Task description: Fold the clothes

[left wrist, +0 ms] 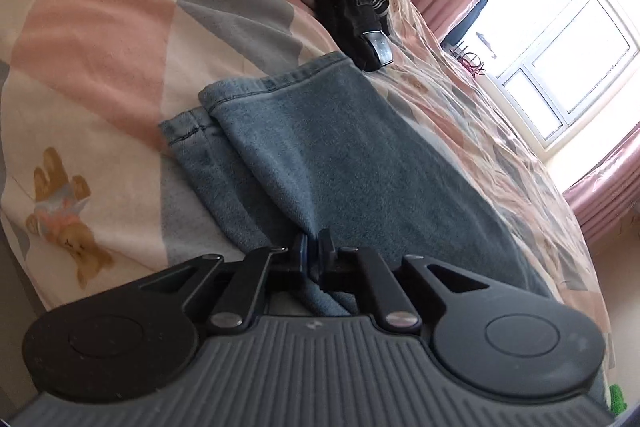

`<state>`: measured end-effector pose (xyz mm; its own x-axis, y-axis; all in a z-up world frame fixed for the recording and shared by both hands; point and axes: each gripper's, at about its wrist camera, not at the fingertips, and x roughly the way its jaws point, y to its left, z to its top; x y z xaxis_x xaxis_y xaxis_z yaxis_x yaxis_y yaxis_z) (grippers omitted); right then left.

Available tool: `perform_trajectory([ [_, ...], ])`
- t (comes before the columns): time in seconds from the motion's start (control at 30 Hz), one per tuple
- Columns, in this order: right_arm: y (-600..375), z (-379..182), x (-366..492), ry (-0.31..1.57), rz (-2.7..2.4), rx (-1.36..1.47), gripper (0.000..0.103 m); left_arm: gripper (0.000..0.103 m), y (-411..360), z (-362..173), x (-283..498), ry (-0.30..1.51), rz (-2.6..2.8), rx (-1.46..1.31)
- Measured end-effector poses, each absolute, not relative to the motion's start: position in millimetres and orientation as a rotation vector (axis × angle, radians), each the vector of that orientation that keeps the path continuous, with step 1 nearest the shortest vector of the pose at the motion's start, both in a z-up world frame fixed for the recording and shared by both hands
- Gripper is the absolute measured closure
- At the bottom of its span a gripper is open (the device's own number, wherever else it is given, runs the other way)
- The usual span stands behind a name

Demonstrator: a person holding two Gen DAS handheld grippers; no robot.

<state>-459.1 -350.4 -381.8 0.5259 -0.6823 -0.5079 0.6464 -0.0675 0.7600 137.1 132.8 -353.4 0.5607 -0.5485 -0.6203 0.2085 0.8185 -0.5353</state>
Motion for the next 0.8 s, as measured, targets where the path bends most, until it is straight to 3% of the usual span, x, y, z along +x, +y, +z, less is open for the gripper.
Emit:
perform_trajectory([
  [0.27, -339, -330, -458, -0.059, -1.06, 1.06, 0.096, 0.102, 137, -345, 128, 0.82, -0.494, -0.382],
  [0.37, -344, -357, -461, 0.042, -1.117, 1.11, 0.097, 0.102, 137, -350, 126, 0.833, -0.477, -0.398],
  [0.43, -337, -371, -466, 0.01, -1.125, 1.159, 0.097, 0.102, 136, -343, 128, 0.824, -0.48, -0.382],
  [0.57, -318, -340, -464, -0.042, -1.105, 1.023, 0.097, 0.101, 131, -346, 131, 0.837, -0.482, -0.341],
  [0.67, -326, -360, -457, 0.096, -1.16, 1.018, 0.097, 0.1, 132, -353, 127, 0.824, -0.47, -0.353],
  [0.8, -316, -369, -449, 0.129, -1.211, 0.981, 0.095, 0.096, 134, -348, 130, 0.835, -0.474, -0.328],
])
